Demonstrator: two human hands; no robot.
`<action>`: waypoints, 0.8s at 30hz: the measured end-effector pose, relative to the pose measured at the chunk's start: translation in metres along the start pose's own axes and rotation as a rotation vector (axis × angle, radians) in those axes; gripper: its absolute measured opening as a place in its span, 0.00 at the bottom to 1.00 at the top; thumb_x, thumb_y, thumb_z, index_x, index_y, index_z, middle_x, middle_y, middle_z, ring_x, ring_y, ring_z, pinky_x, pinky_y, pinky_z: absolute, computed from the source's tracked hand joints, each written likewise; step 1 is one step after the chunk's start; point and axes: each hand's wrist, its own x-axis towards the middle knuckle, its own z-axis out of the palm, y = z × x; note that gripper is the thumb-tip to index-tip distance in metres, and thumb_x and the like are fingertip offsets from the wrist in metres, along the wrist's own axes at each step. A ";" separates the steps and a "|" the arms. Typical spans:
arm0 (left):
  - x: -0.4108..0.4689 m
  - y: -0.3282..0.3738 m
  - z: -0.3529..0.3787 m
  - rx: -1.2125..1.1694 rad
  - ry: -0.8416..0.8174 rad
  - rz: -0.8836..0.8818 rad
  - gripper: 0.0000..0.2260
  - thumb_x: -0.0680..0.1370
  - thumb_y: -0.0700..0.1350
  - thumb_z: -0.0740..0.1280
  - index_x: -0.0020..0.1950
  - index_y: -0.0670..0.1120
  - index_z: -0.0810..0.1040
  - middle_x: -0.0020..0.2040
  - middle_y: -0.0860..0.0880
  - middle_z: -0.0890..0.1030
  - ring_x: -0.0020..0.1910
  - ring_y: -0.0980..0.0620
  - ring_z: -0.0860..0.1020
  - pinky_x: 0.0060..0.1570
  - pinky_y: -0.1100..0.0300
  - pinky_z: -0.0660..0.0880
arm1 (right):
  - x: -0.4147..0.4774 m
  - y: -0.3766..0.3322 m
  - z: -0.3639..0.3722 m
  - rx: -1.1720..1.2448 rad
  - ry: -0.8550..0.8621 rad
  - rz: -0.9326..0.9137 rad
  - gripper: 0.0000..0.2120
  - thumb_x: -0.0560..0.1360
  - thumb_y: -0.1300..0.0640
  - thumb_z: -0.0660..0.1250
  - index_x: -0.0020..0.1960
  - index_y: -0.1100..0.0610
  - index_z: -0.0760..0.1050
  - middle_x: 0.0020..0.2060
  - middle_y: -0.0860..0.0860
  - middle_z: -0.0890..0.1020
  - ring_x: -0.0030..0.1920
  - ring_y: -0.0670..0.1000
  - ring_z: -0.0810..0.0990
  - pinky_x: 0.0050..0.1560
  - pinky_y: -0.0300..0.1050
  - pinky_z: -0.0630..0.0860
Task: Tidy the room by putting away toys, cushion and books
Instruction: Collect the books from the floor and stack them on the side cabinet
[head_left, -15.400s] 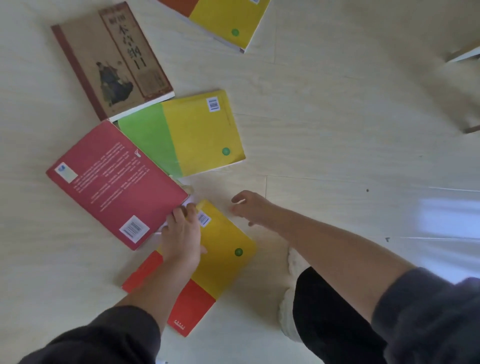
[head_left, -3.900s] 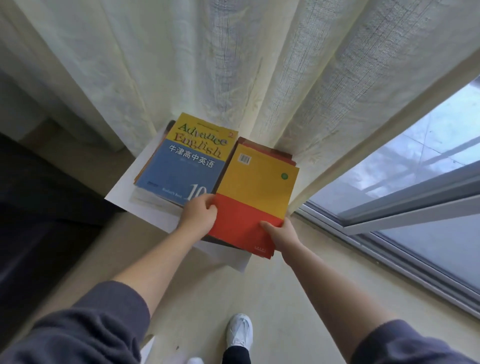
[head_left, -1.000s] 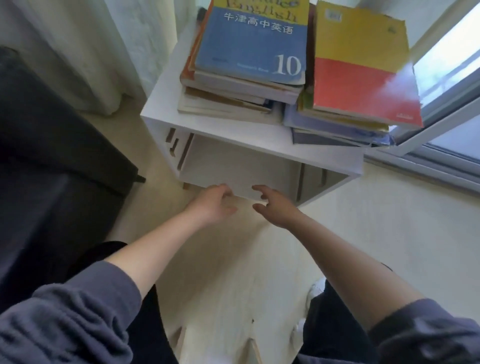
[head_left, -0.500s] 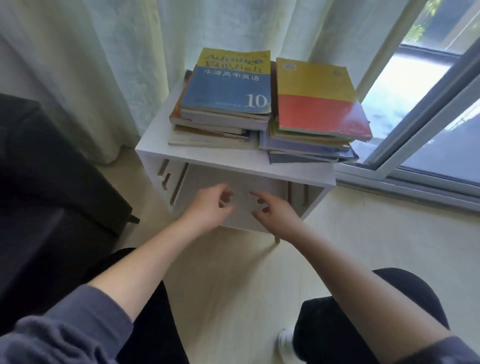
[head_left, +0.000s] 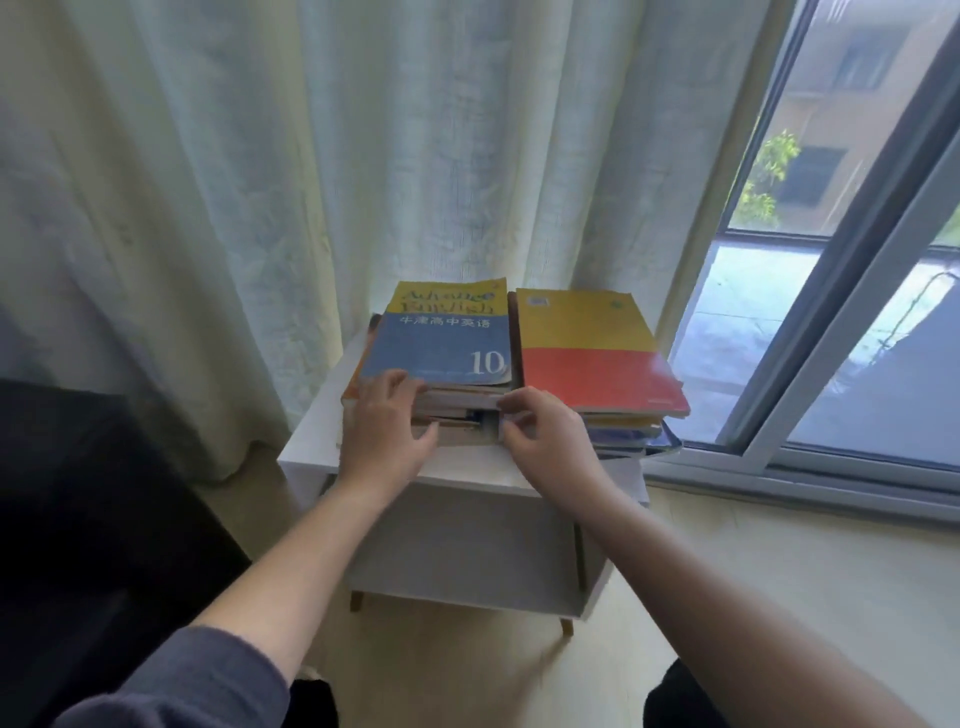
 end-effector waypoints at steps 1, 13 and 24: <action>0.018 -0.005 0.002 0.025 -0.014 -0.004 0.25 0.73 0.55 0.70 0.67 0.50 0.71 0.70 0.45 0.66 0.71 0.46 0.63 0.67 0.47 0.64 | 0.015 -0.006 0.004 -0.008 0.017 -0.007 0.12 0.77 0.60 0.64 0.59 0.54 0.76 0.53 0.49 0.79 0.48 0.45 0.77 0.50 0.37 0.73; 0.057 -0.046 0.034 0.188 -0.073 0.074 0.30 0.71 0.55 0.73 0.71 0.52 0.71 0.70 0.38 0.70 0.71 0.36 0.66 0.65 0.43 0.68 | 0.114 -0.033 0.040 -0.546 -0.089 0.195 0.21 0.79 0.48 0.58 0.69 0.55 0.66 0.63 0.56 0.73 0.61 0.59 0.73 0.53 0.50 0.72; 0.025 -0.075 -0.008 -0.426 -0.076 -0.063 0.20 0.72 0.42 0.73 0.63 0.50 0.76 0.69 0.55 0.67 0.66 0.54 0.69 0.62 0.67 0.65 | 0.106 -0.025 0.056 -0.444 -0.110 0.227 0.20 0.76 0.48 0.62 0.65 0.55 0.68 0.60 0.57 0.75 0.58 0.60 0.73 0.58 0.52 0.72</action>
